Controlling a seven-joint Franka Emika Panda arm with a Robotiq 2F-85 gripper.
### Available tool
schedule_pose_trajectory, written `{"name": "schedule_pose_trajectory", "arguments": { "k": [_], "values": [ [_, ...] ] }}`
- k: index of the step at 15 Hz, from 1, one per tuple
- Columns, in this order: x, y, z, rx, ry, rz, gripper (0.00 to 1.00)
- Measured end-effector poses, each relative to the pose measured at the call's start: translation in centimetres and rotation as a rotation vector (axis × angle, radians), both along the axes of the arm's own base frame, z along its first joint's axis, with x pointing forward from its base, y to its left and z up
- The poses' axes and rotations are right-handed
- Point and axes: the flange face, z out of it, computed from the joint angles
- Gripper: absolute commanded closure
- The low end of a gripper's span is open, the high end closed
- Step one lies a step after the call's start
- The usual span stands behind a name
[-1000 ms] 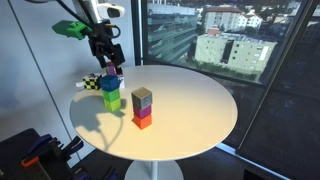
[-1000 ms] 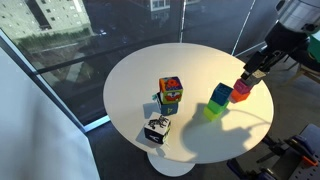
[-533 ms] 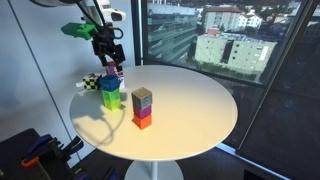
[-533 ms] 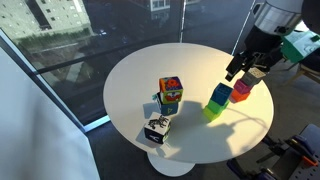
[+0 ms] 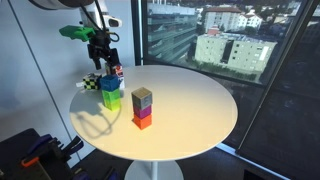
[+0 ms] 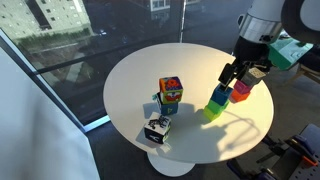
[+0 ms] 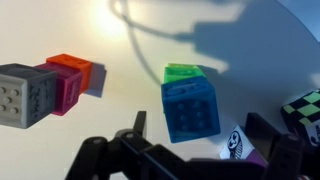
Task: Put the blue block on the table
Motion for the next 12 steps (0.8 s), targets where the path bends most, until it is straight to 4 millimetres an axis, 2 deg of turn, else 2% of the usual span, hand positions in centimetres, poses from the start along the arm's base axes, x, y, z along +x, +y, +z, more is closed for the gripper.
{"name": "schedule_pose_trajectory", "arguments": {
  "k": [5, 12],
  "values": [
    [-0.2, 1.3, -0.8, -0.025, 0.037, 0.006, 0.0],
    [0.2, 1.5, -2.6, -0.096, 0.048, 0.054, 0.0]
  ]
}}
